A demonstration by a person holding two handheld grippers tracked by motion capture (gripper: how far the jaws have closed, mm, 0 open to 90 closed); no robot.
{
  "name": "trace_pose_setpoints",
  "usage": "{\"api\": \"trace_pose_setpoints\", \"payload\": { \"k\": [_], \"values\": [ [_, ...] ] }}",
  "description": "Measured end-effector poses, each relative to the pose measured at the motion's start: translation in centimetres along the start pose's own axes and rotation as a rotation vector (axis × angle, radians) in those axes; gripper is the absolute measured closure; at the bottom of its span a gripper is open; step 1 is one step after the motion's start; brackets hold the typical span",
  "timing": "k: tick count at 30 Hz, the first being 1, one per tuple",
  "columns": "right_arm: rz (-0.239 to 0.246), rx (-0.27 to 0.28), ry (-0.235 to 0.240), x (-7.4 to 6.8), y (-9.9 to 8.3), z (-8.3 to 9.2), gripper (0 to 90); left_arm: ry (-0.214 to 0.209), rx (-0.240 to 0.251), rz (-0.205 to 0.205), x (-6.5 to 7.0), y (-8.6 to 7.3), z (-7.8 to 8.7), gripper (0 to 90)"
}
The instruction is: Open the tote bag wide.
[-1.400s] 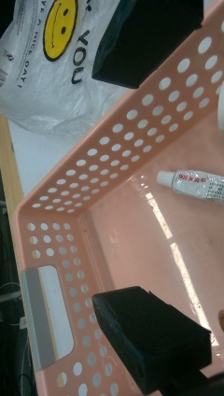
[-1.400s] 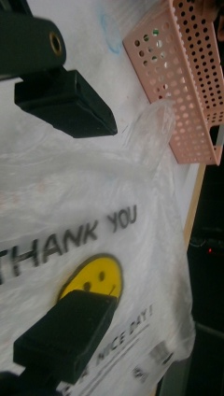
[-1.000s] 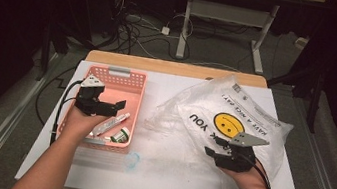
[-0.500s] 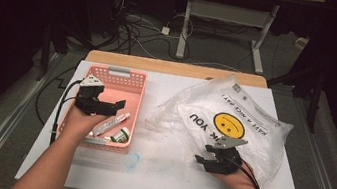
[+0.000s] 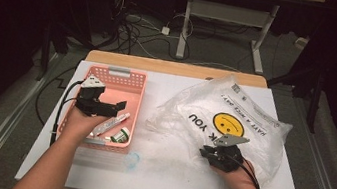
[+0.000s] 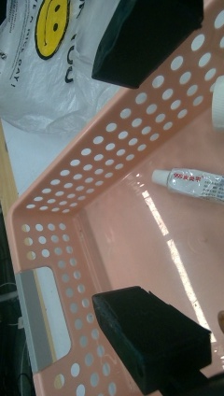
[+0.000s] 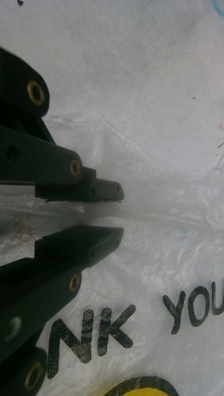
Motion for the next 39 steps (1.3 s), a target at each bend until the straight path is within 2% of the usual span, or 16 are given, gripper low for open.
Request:
{"api": "trace_pose_setpoints", "payload": {
  "k": [9, 14, 19, 22, 24, 26, 30, 32, 35, 37, 39],
  "values": [
    [-0.021, 0.032, -0.002, 0.1, 0.6, 0.4, 77.0, 0.003, -0.001, 0.009, -0.2, 0.0, 0.0, 0.0],
    [-0.028, 0.032, -0.011, 0.3, 0.6, 0.5, 79.8, 0.003, -0.002, 0.004, -0.1, 0.0, -0.1, 0.0],
    [-0.043, 0.046, -0.011, 0.3, 0.7, 0.5, 72.2, 0.003, -0.004, 0.006, -0.1, -0.1, 0.0, 0.0],
    [-0.035, 0.049, -0.020, 0.5, 0.9, 0.6, 69.8, 0.003, -0.005, 0.003, -0.1, -0.1, 0.0, 0.0],
    [-0.042, 0.059, -0.010, 0.5, 1.1, 0.8, 69.4, 0.003, -0.006, 0.004, 0.0, -0.1, 0.0, 0.0],
    [-0.050, 0.069, -0.022, 0.7, 1.4, 1.0, 69.5, 0.003, -0.006, 0.004, -0.1, -0.1, -0.1, 0.0],
    [-0.022, 0.023, -0.013, 0.4, 0.5, 0.2, 69.6, 0.002, -0.007, 0.004, 0.0, -0.1, -0.1, 0.0],
    [-0.002, -0.004, -0.016, 0.2, 0.1, -0.2, 72.1, 0.002, -0.008, 0.005, 0.0, -0.1, -0.1, 0.0],
    [0.010, -0.001, -0.026, 0.2, 0.2, -0.2, 88.5, 0.003, -0.010, 0.005, -0.1, -0.1, 0.0, 0.0],
    [0.018, 0.006, -0.037, 0.4, 0.2, -0.1, 90.0, 0.002, -0.011, 0.005, 0.0, -0.1, -0.1, 0.0],
    [0.005, 0.041, -0.045, 0.7, 0.7, 0.4, 90.0, 0.001, -0.011, 0.005, 0.0, -0.1, -0.1, 0.0]
  ]
}}
Point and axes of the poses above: each handheld gripper's, and its own axes: z roughly backward along the jaws, y roughly out of its top, x roughly to its right, the point moved 8 cm from there along -z, roughly forward along the jaws, and after that the axes turned 15 degrees about x, right-handed, at the moved point
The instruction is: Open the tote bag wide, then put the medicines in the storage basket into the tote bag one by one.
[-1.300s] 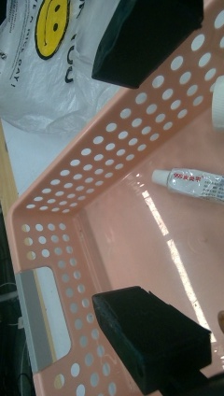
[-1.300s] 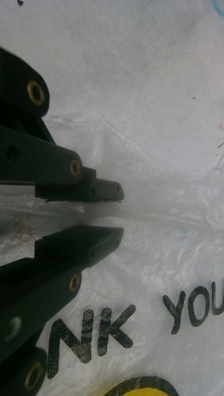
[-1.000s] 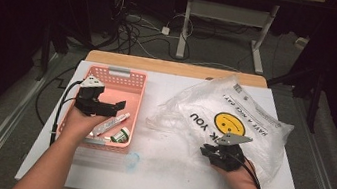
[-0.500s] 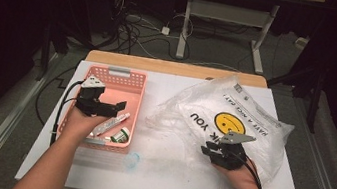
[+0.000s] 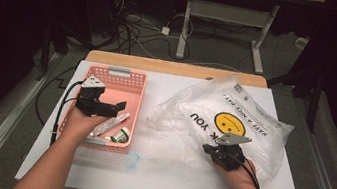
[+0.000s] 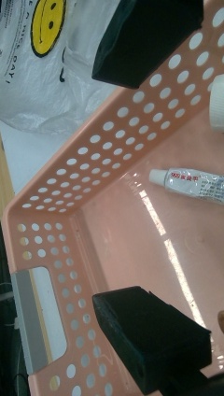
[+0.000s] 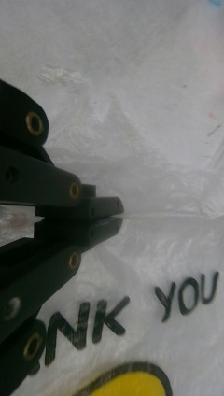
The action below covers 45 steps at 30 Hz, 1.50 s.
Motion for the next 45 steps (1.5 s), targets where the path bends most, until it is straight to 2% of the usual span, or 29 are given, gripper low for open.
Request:
{"api": "trace_pose_setpoints", "payload": {
  "k": [4, 12, 22, 26, 33, 37, 40, 41, 42, 45],
  "values": [
    [-0.023, 0.085, -0.011, 0.5, 1.3, 1.2, 90.0, -0.001, 0.000, -0.001, 0.0, 0.0, 0.0, 0.0],
    [-0.015, 0.209, -0.052, 1.0, 3.6, 3.1, 90.0, -0.005, -0.004, -0.004, 0.0, -0.1, 0.0, 0.0],
    [-0.014, 0.281, -0.053, 0.7, 5.6, 4.5, 90.0, -0.023, -0.013, -0.003, 0.1, -0.1, 0.0, 0.0],
    [-0.006, 0.312, -0.061, 0.7, 6.7, 5.0, 90.0, -0.025, 0.008, 0.011, -0.1, 0.3, 0.3, 0.0],
    [-0.045, 0.352, -0.062, 1.2, 8.4, 4.7, 90.0, -0.005, -0.038, 0.012, -1.0, 0.0, 0.6, 0.9],
    [-0.056, 0.407, -0.053, 0.6, 9.5, 4.6, 90.0, -0.040, -0.064, 0.041, -1.0, 0.0, 0.7, 6.5],
    [-0.028, 0.400, -0.045, 0.0, 9.6, 4.3, 90.0, -0.051, -0.093, 0.021, -0.9, 0.1, 0.7, 12.4],
    [-0.035, 0.401, -0.037, -0.1, 9.6, 4.3, 90.0, -0.055, -0.103, 0.016, -0.8, 0.1, 0.6, 14.0],
    [-0.033, 0.397, -0.035, -0.2, 9.5, 4.3, 90.0, -0.056, -0.115, 0.009, -0.7, 0.0, 0.5, 14.4],
    [-0.031, 0.393, -0.032, -0.2, 9.3, 4.3, 90.0, -0.061, -0.197, -0.011, -0.4, -0.5, 0.1, 17.9]
  ]
}}
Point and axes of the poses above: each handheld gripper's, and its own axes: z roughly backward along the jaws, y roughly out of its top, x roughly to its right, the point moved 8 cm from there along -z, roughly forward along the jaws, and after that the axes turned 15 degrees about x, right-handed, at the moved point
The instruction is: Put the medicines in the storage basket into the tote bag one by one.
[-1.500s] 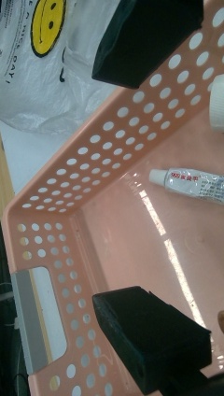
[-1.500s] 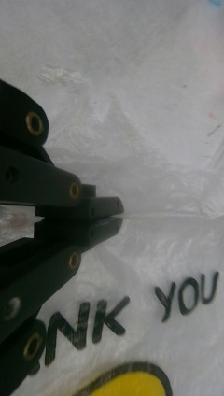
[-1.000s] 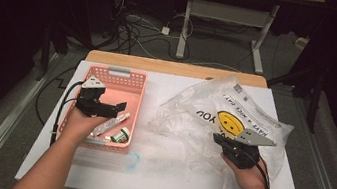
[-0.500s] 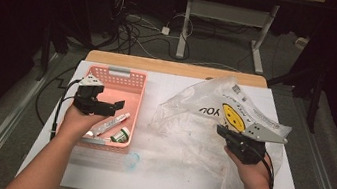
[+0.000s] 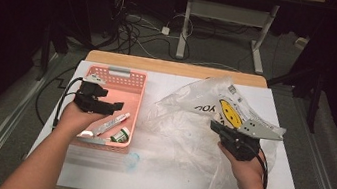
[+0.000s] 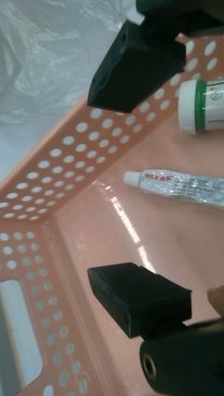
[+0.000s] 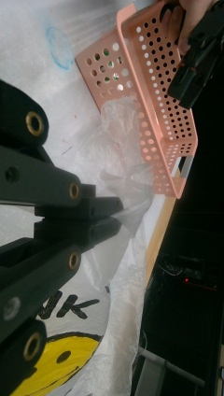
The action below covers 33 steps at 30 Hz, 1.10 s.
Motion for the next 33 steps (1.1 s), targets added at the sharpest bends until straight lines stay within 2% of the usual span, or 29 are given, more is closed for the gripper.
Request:
{"api": "trace_pose_setpoints", "payload": {
  "k": [8, 10, 12, 21, 25, 28, 31, 33],
  "values": [
    [0.004, 0.002, -0.003, 0.1, 0.1, 0.3, 90.0, -0.019, -0.184, -0.037, 0.3, -1.6, -1.6, 27.3],
    [-0.001, 0.000, -0.004, 0.1, 0.0, 0.3, 90.0, -0.039, -0.221, -0.017, 0.5, -2.0, -2.0, 27.6],
    [0.002, -0.004, -0.006, 0.2, -0.2, 0.3, 90.0, -0.053, -0.268, -0.032, 0.7, -2.5, -2.3, 28.6],
    [-0.001, -0.004, -0.007, 0.3, -0.3, 0.4, 90.0, -0.008, -0.448, -0.095, 0.5, -4.6, -3.0, 40.4],
    [0.000, -0.003, -0.002, 0.3, -0.3, 0.4, 90.0, 0.009, -0.499, -0.109, 0.4, -5.1, -3.0, 45.9],
    [-0.017, 0.001, -0.001, 0.4, -0.4, 0.4, 90.0, 0.012, -0.538, -0.103, 0.2, -5.6, -3.0, 46.9],
    [-0.025, 0.004, -0.005, 0.6, -0.4, 0.4, 90.0, 0.001, -0.535, -0.085, 0.2, -5.6, -3.1, 47.5],
    [-0.030, 0.008, -0.005, 0.6, -0.4, 0.5, 90.0, 0.005, -0.535, -0.094, 0.1, -5.6, -3.1, 49.7]
  ]
}}
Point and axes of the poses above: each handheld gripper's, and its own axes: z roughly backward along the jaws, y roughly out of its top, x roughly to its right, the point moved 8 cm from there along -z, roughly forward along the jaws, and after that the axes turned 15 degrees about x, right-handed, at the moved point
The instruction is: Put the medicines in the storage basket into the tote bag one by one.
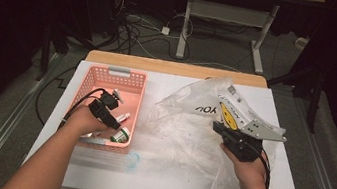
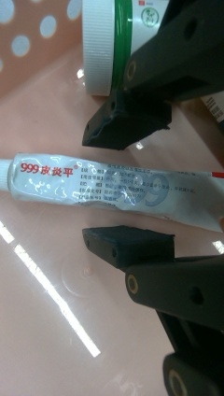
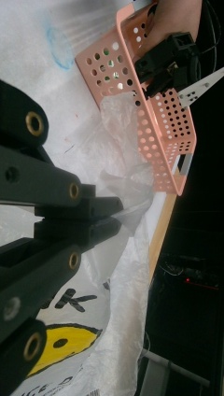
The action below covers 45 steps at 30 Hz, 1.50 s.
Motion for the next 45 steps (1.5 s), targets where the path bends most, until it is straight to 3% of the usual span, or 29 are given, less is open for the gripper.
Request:
{"api": "trace_pose_setpoints", "payload": {
  "k": [8, 16, 25, 31, 45],
  "values": [
    [-0.001, 0.002, 0.002, -0.1, 0.1, 0.0, 90.0, 0.008, 0.021, -0.032, 0.2, 0.4, -0.2, 66.8],
    [0.001, 0.006, 0.008, -0.2, 0.2, 0.1, 90.0, 0.000, 0.035, -0.052, 0.5, 0.5, -0.3, 68.1],
    [-0.001, 0.013, 0.013, -0.2, 0.4, 0.3, 90.0, 0.024, 0.052, -0.052, 0.6, 0.9, 0.0, 68.3],
    [-0.004, 0.005, 0.026, -0.3, 0.4, 0.3, 90.0, 0.005, 0.156, -0.026, 1.1, 1.9, 1.5, 68.3],
    [0.006, 0.031, 0.023, -0.3, 1.2, 0.8, 90.0, -0.002, 0.360, -0.021, 2.3, 2.7, 4.4, 68.3]
  ]
}}
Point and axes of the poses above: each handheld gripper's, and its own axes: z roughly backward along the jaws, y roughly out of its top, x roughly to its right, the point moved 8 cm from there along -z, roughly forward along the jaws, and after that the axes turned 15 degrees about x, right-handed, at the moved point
